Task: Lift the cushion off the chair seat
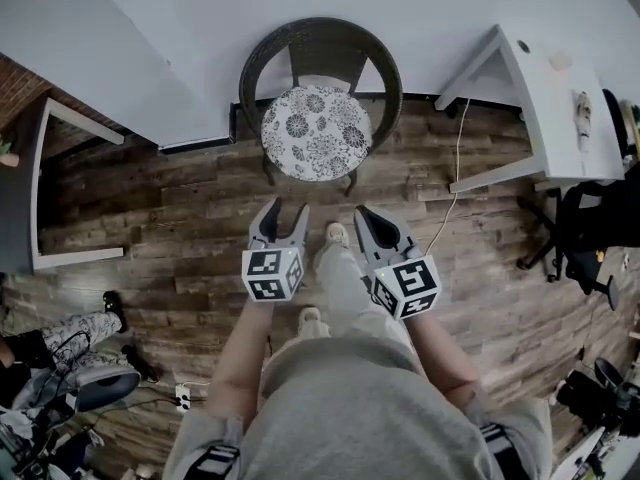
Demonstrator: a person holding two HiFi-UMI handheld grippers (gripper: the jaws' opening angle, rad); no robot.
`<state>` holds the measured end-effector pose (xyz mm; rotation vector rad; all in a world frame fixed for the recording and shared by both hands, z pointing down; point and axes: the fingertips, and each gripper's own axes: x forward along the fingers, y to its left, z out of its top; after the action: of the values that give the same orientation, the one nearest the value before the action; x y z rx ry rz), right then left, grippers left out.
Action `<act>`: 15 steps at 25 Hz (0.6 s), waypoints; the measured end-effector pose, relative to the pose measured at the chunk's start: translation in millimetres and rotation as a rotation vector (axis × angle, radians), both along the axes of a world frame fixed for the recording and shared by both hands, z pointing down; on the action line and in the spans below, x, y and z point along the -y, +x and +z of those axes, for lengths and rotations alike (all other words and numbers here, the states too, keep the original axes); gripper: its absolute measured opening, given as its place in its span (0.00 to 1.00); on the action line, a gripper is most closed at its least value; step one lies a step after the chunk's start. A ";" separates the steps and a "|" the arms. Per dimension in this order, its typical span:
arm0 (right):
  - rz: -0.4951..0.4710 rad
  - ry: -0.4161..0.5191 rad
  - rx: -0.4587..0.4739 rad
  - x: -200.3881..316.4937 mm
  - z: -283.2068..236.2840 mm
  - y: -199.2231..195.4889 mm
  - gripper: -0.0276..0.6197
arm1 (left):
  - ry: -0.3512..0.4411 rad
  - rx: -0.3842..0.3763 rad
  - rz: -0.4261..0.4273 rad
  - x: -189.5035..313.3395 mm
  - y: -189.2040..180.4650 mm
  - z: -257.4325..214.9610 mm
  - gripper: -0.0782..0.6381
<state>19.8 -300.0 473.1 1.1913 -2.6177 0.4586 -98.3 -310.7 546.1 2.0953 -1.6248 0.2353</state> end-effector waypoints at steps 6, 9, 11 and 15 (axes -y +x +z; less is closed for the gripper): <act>-0.025 -0.064 -0.031 56.4 48.6 -7.9 0.04 | -0.116 0.024 0.007 51.9 -0.4 70.9 0.41; -0.039 -0.075 -0.054 79.5 70.0 -9.3 0.04 | -0.169 0.032 0.002 73.1 -1.0 106.6 0.41; -0.050 -0.088 -0.062 91.2 83.2 -8.4 0.04 | -0.205 0.038 -0.012 84.4 -0.9 128.7 0.41; -0.062 -0.125 -0.067 106.8 109.6 -9.9 0.04 | -0.265 0.044 -0.024 100.7 -1.2 174.6 0.41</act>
<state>9.9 -406.8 582.7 1.0643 -2.5210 0.5507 -99.4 -411.4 720.7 1.8810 -1.5487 0.4657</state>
